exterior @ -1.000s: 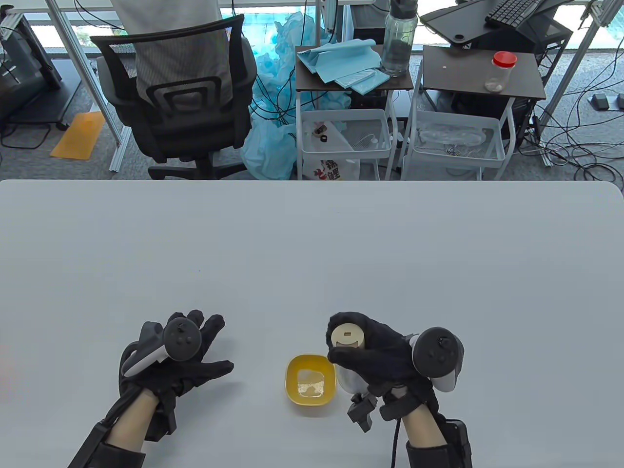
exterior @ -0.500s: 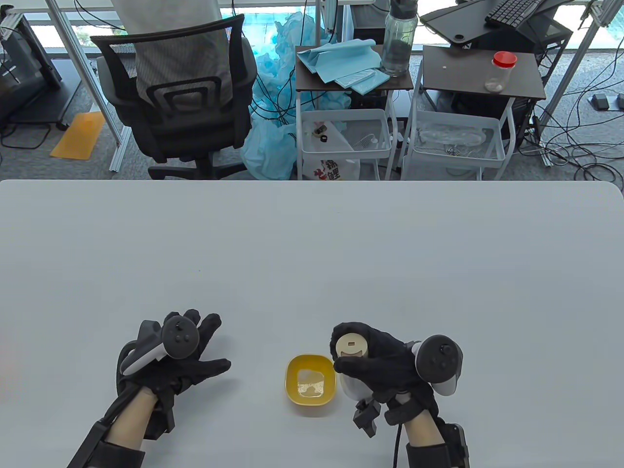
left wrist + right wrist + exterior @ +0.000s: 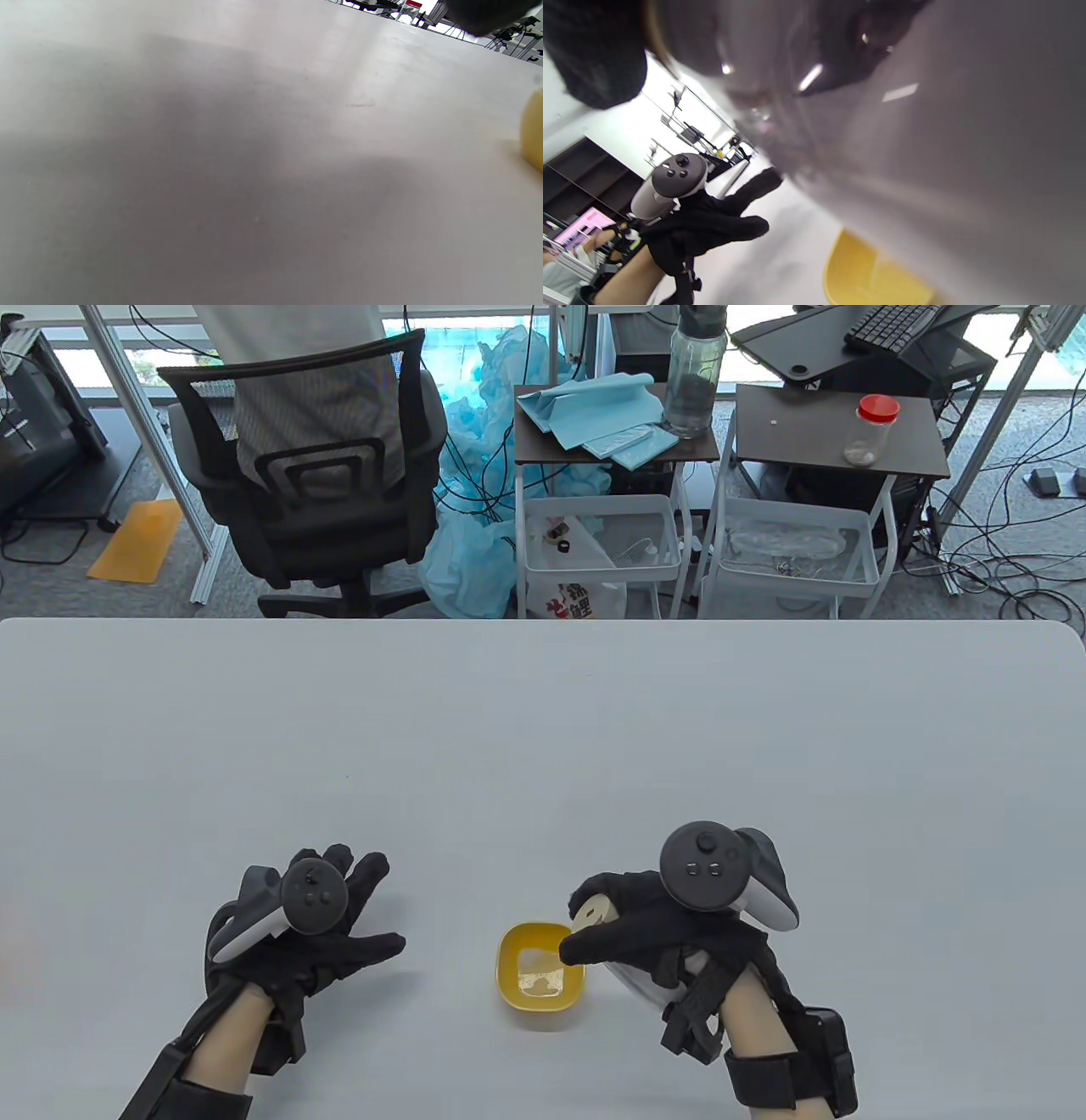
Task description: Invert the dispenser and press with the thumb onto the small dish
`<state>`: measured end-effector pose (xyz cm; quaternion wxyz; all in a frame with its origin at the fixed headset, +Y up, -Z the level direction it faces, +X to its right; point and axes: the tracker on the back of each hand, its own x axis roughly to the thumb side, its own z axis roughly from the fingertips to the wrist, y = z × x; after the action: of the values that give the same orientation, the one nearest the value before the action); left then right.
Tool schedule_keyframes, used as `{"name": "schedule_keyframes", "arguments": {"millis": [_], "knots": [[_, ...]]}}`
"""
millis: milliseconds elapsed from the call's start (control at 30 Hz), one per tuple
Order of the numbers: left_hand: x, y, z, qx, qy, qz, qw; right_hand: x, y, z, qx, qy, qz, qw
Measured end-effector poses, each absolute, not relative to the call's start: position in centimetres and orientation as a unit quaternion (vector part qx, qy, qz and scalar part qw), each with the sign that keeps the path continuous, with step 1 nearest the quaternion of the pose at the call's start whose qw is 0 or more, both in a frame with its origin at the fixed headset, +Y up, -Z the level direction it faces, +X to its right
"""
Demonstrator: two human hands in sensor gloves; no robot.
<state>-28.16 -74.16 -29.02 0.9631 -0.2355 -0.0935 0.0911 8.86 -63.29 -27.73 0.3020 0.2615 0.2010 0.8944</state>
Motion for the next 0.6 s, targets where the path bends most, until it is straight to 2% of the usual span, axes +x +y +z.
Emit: {"name": "schedule_keyframes", "arguments": {"millis": [133, 267, 400, 600], "knots": [[-28.0, -74.2, -29.0, -0.235, -0.101, 0.093, 0.962, 5.7, -61.7, -28.8, 0.233, 0.274, 0.922, 0.142], [-28.0, -74.0, -29.0, -0.227, -0.105, 0.096, 0.963, 1.8, -61.7, -29.5, 0.21, 0.332, 0.918, -0.04], [-28.0, -74.0, -29.0, -0.231, -0.105, 0.096, 0.963, -2.2, -63.3, -30.2, 0.189, 0.367, 0.886, -0.213], [-27.8, -74.0, -28.9, -0.235, -0.11, 0.095, 0.961, -5.5, -66.1, -30.3, 0.192, 0.374, 0.841, -0.341]]}}
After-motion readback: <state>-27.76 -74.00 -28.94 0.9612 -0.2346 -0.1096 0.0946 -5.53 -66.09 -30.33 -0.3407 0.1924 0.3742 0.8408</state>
